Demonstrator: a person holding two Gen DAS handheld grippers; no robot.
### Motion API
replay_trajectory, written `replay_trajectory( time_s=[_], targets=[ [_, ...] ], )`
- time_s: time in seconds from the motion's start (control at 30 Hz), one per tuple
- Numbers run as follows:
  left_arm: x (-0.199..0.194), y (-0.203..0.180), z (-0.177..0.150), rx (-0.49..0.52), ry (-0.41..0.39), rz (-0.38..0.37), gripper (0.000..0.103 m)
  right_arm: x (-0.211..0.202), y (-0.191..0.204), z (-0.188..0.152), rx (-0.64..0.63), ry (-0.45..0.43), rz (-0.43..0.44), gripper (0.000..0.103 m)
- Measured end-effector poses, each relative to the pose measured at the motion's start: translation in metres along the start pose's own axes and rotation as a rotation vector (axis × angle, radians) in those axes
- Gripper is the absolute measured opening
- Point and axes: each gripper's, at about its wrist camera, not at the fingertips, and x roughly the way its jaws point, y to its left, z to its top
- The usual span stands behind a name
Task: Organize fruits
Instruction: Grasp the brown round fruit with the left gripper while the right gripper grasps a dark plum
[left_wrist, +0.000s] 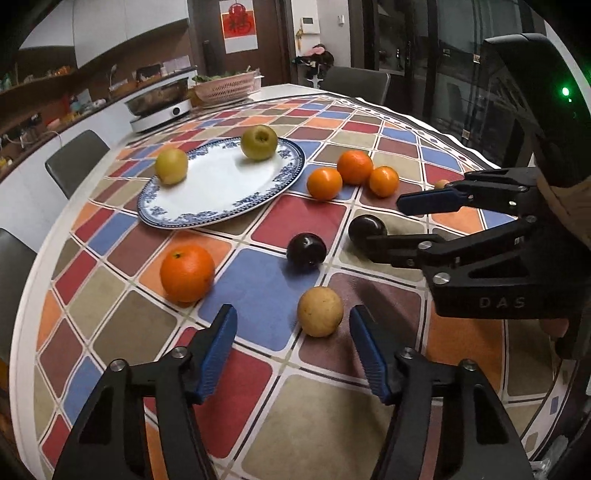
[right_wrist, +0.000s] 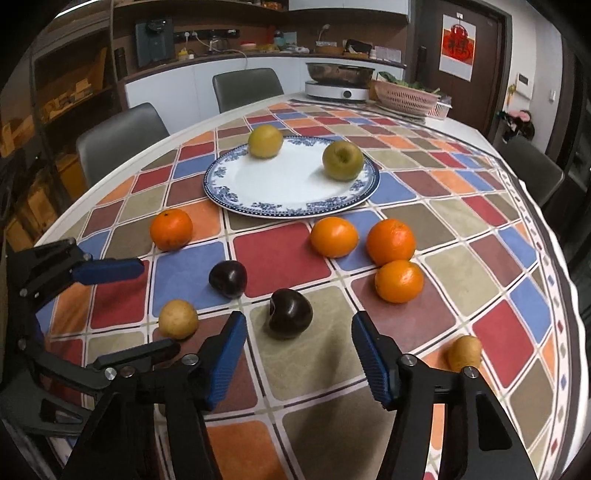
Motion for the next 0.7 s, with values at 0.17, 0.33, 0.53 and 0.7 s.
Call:
replay_trajectory(
  time_s=[0.17,0.33,0.53,0.7],
  targets=[
    [0.008,0.003,0.004,-0.045,0.029,-0.059,0.049,0.008,0.001,0.002,0.007,0.01,0.024,0.05],
    [0.014,0.001,0.006,-0.055,0.054,-0.082,0.032,0.015,0.002,0.005,0.019,0.017,0.039,0.046],
    [0.01,0.0,0.009,-0.056,0.047,-0.088,0.027,0.022,-0.003,0.005,0.04,0.038,0.039,0.039],
    [0.007,0.001,0.011,-0.063,0.04,-0.091,0.027,0.021,-0.005,0.006,0.047,0.042,0.039,0.033]
  ],
)
